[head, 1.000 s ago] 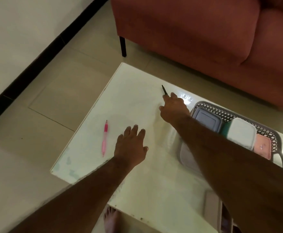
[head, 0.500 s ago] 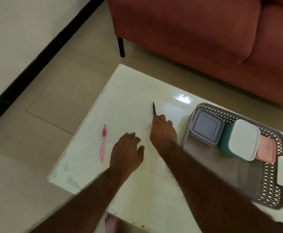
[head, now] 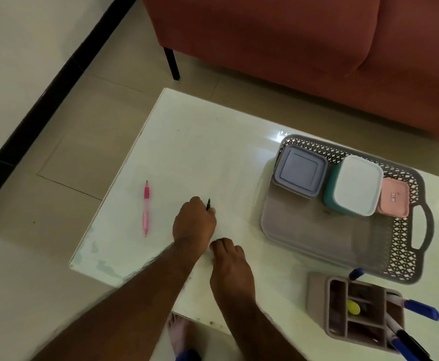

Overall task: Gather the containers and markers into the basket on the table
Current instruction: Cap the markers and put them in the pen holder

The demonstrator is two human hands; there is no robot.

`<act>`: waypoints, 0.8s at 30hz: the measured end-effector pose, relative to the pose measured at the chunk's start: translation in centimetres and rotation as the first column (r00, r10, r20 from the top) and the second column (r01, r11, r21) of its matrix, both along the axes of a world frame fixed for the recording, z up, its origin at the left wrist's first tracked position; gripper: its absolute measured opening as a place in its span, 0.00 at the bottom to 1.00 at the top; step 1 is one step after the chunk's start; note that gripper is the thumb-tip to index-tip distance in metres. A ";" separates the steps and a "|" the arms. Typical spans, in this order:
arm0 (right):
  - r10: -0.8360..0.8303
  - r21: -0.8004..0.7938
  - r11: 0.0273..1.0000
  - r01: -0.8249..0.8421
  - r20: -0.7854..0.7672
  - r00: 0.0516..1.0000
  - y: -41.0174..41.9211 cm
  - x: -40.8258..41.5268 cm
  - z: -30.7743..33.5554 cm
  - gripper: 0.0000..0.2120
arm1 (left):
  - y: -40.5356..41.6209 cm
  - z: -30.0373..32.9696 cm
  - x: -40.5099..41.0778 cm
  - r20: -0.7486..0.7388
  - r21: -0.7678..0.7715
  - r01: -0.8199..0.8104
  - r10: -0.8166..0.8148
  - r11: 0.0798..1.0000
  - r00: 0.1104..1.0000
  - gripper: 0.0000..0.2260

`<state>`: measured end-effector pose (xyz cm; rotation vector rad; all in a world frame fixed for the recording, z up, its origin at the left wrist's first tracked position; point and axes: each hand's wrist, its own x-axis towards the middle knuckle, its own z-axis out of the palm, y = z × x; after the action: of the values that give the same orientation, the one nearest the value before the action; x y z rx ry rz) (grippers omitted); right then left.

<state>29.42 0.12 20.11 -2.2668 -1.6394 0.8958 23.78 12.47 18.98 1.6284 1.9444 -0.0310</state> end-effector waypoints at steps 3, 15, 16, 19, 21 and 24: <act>-0.170 -0.009 0.985 0.170 -0.079 0.982 -0.8 0.9 0.9 0.17 | -0.3 0.6 0.4 -0.001 -0.003 0.020 -0.020 1.000 1.000 0.13; -0.471 0.137 0.765 0.630 -0.548 0.691 0.6 8.3 12.8 0.12 | -3.7 10.2 1.8 0.558 0.184 0.069 -0.162 0.980 0.814 0.07; -0.462 0.134 0.754 0.643 -0.588 0.664 0.4 9.1 13.6 0.12 | -4.1 11.2 2.2 0.590 0.189 0.066 -0.167 0.980 0.790 0.06; -0.409 0.112 0.754 0.647 -0.691 0.596 -0.4 11.5 15.4 0.11 | -5.2 14.1 3.3 0.703 0.158 0.065 -0.158 0.985 0.693 0.03; -0.372 0.106 0.763 0.638 -0.736 0.566 -1.0 13.1 16.4 0.12 | -6.0 15.8 3.8 0.729 0.173 0.121 -0.210 0.977 0.652 0.02; -0.331 0.167 0.799 0.578 -0.680 0.654 -2.3 16.0 17.7 0.12 | -7.0 17.4 4.8 0.666 0.252 0.246 -0.352 0.936 0.658 0.04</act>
<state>45.41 -2.18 37.79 -1.7120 -0.7795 0.9493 28.56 5.46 36.37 1.6950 1.0893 0.5412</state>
